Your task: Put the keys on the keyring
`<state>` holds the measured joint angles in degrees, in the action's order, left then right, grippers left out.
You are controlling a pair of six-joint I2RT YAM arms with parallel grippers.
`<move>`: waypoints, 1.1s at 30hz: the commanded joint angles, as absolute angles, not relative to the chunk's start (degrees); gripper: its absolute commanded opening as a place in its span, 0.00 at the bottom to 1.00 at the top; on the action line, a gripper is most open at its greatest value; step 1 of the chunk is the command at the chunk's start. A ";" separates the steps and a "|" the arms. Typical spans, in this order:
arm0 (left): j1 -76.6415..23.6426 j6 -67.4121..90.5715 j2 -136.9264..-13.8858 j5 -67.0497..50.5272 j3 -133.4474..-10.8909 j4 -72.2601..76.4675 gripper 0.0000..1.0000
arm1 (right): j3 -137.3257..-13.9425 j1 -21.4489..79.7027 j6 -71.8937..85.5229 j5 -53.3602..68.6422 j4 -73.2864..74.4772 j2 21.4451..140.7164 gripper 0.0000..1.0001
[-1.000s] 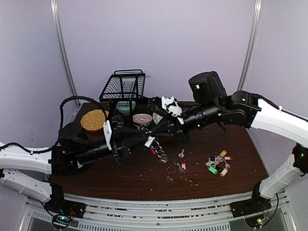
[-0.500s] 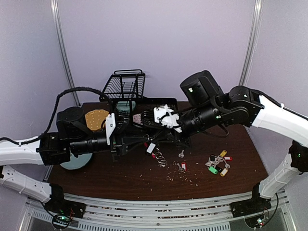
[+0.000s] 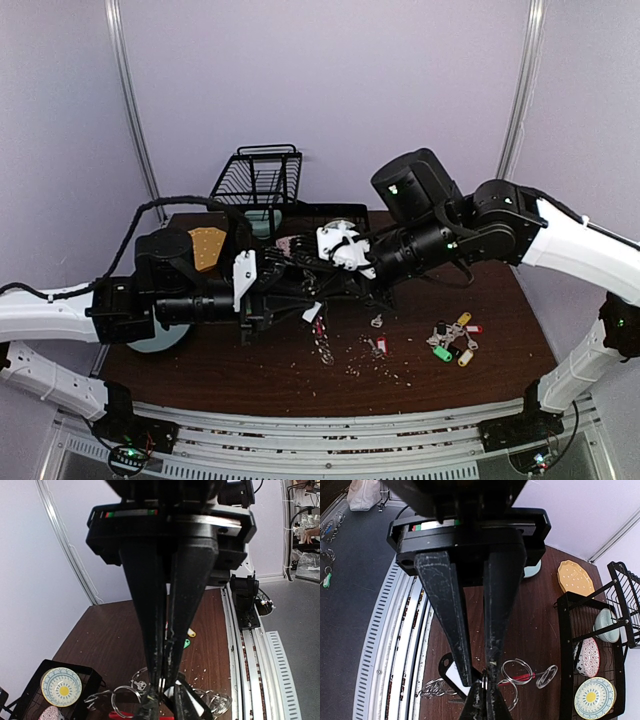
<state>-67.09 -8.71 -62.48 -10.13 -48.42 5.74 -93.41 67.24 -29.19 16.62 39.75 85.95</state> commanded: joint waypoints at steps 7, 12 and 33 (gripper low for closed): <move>-67.23 -10.55 -63.42 -6.09 -48.92 7.43 0.00 | -95.85 68.28 -29.42 17.14 39.59 86.38 0.00; -67.24 -8.81 -61.89 -5.19 -46.06 13.18 0.00 | -94.91 68.20 -28.49 15.92 38.83 85.89 0.05; -67.59 3.68 -61.96 10.62 -33.60 44.31 0.00 | -55.24 67.53 28.34 14.39 -22.86 72.27 0.20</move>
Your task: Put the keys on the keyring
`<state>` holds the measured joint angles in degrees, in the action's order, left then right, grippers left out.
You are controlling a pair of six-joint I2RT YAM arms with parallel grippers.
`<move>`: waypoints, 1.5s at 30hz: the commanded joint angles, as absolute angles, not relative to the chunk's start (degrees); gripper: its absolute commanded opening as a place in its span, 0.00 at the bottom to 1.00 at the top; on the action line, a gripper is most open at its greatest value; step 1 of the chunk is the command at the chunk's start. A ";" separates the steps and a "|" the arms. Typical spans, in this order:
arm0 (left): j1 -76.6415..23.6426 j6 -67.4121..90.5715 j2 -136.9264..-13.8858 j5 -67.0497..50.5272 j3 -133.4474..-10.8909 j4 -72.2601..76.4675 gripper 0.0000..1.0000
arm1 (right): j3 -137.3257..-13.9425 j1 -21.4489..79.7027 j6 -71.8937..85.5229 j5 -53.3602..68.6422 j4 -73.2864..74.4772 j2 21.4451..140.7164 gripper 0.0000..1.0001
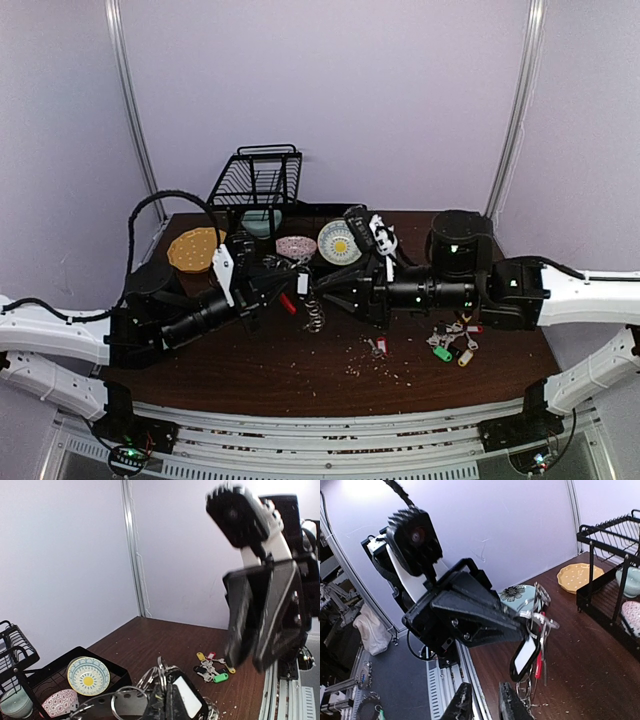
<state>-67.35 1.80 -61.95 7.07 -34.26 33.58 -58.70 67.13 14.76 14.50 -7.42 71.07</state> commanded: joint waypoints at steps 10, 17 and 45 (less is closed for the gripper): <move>-67.83 3.15 -61.88 9.05 -33.14 46.14 0.00 | -56.52 67.47 28.80 10.14 -24.85 76.77 0.26; -67.85 2.91 -61.53 4.94 -32.69 46.06 0.00 | -55.80 66.70 27.56 7.37 -25.81 75.80 0.25; -67.85 3.93 -57.84 3.56 -30.58 51.92 0.00 | -61.47 66.41 17.55 18.97 -4.07 78.55 0.00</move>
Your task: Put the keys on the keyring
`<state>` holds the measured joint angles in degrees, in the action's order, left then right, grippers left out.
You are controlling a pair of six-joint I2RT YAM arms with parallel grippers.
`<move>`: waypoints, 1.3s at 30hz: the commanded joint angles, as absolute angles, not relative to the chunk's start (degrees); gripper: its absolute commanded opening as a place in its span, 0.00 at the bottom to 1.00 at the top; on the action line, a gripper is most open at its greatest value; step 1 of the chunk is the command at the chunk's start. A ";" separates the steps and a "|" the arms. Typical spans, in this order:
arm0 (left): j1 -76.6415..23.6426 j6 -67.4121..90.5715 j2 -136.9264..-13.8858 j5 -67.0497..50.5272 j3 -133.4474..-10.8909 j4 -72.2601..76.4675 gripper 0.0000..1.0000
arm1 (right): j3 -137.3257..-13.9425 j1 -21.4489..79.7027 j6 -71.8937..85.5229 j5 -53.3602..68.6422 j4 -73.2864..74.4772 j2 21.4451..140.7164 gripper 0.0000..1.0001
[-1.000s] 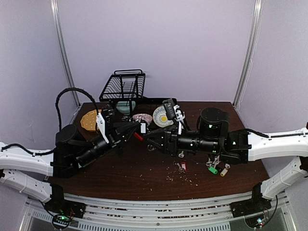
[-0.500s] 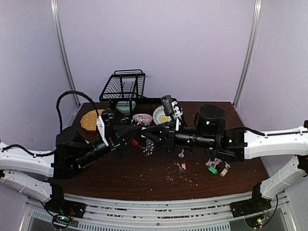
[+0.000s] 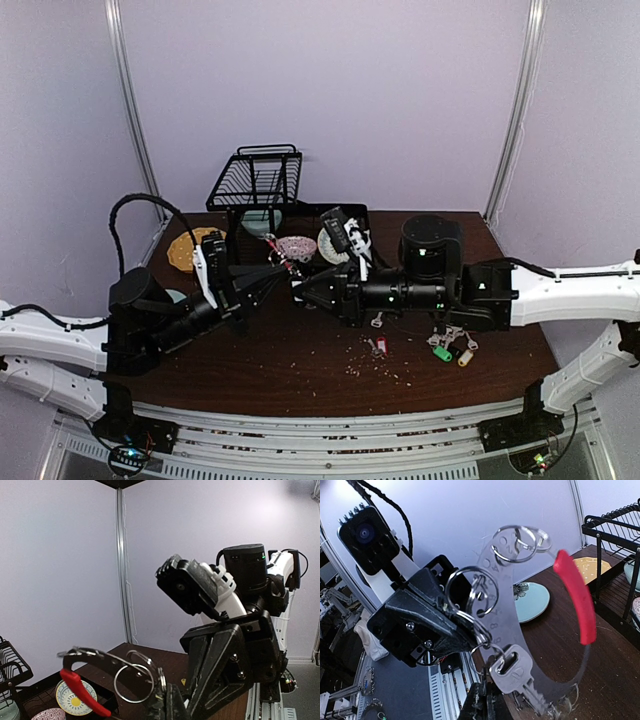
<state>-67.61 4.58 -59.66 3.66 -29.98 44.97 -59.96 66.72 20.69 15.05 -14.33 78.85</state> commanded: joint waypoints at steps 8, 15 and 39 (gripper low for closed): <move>-67.91 3.88 -58.69 3.60 -30.90 51.11 0.00 | -63.02 66.36 15.11 21.13 -1.69 78.63 0.00; -67.86 3.74 -58.53 3.50 -30.53 50.94 0.00 | -63.07 66.42 12.82 27.10 0.63 78.55 0.23; -67.85 1.67 -59.88 -12.25 -30.23 52.61 0.00 | -69.41 64.02 4.67 31.88 -7.80 77.26 0.19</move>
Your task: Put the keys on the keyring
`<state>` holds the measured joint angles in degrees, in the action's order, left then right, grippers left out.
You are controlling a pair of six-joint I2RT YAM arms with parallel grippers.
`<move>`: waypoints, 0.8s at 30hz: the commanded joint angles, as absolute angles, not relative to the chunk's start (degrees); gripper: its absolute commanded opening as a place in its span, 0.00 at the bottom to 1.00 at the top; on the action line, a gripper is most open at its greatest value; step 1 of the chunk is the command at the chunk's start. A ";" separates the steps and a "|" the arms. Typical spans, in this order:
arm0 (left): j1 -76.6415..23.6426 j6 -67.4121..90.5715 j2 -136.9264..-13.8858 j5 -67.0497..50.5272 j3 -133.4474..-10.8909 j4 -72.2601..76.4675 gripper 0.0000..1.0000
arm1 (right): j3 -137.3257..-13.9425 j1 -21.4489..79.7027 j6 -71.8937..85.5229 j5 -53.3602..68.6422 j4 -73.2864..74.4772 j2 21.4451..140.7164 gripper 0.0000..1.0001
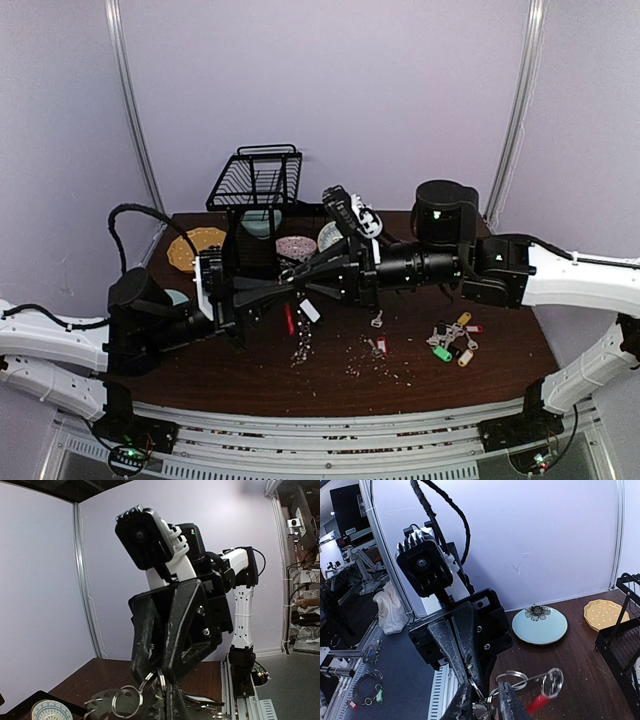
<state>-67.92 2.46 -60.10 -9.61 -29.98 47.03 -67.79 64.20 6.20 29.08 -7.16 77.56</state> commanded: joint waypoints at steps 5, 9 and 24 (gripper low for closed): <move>-67.85 1.76 -59.59 -12.54 -30.29 52.74 0.00 | -69.04 64.01 4.42 32.37 -7.20 77.76 0.09; -67.85 2.21 -59.59 -12.22 -30.35 52.94 0.00 | -68.58 63.99 3.56 32.54 -6.10 77.72 0.07; -67.85 2.74 -59.87 -12.49 -30.68 52.93 0.00 | -68.21 63.99 1.95 32.85 -4.69 76.49 0.00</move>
<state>-67.88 2.61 -60.12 -11.73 -29.89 48.38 -68.01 64.03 2.26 32.29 -5.19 77.47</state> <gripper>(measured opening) 0.006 0.021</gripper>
